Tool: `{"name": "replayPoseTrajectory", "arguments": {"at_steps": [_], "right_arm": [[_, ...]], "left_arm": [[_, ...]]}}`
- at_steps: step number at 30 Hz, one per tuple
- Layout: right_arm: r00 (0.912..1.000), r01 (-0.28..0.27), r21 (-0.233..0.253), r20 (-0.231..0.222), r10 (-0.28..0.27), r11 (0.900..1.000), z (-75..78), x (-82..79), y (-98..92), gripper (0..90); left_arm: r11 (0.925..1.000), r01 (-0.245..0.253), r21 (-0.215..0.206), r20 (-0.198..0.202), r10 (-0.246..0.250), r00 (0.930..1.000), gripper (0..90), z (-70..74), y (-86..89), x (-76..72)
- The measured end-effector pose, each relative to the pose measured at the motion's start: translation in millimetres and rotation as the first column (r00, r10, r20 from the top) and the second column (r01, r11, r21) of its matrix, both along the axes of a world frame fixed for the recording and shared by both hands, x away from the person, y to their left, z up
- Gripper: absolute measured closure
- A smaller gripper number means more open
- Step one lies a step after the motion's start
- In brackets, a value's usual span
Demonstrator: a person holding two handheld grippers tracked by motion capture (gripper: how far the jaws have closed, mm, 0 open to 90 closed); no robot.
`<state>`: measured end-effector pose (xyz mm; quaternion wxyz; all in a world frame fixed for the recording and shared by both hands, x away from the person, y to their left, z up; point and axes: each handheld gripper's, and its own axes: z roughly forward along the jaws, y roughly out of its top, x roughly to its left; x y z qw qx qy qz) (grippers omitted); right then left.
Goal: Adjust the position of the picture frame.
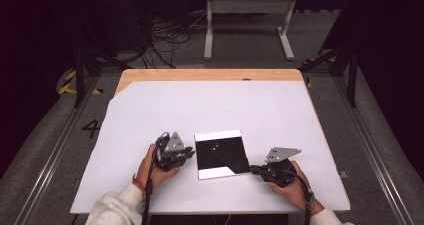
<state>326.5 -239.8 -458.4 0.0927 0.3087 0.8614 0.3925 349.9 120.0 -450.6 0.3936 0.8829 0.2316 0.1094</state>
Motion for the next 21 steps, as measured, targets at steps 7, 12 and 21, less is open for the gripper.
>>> {"name": "replayPoseTrajectory", "arguments": {"at_steps": [7, 12, 21], "right_arm": [[0.9998, 0.013, -0.025, 0.014, -0.012, 1.0, 1.3, -3.3, 4.4, 90.0], [0.9999, 0.01, -0.026, 0.011, -0.009, 1.0, 1.6, -5.0, 5.5, 90.0], [0.9999, 0.004, -0.026, 0.015, -0.004, 1.0, 1.4, -7.3, 7.4, 90.0]], "left_arm": [[0.9953, 0.097, 0.011, -0.033, -0.096, 0.9948, 78.1, -5.3, -5.9, -44.9], [0.9963, 0.079, 0.034, -0.031, -0.078, 0.9965, 75.1, -8.4, -13.3, -41.6], [0.9962, 0.048, 0.073, -0.003, -0.048, 0.9989, 72.3, -12.4, -20.0, -39.3]]}}
